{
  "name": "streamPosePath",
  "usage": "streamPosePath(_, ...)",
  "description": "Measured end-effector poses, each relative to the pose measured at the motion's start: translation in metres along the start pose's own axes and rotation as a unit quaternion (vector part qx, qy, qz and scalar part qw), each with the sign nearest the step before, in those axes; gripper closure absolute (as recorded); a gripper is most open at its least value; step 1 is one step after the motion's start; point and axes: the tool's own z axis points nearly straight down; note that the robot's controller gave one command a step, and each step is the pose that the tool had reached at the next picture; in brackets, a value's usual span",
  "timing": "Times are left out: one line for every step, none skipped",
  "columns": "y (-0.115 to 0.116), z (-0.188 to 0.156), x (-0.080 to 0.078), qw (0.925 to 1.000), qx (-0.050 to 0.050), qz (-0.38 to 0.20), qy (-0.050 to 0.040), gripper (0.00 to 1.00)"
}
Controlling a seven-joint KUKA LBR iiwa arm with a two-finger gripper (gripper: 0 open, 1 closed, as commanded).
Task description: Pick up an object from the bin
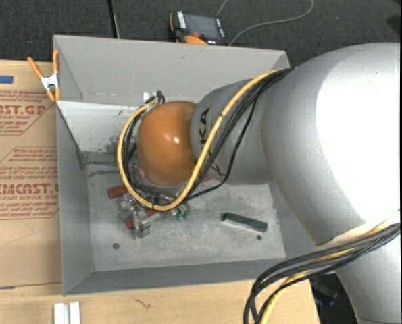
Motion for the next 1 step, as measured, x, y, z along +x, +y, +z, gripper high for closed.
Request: streamPosePath(0.0001,-0.1333,0.0292,0.9999,0.002,-0.013,-0.0034,1.00)
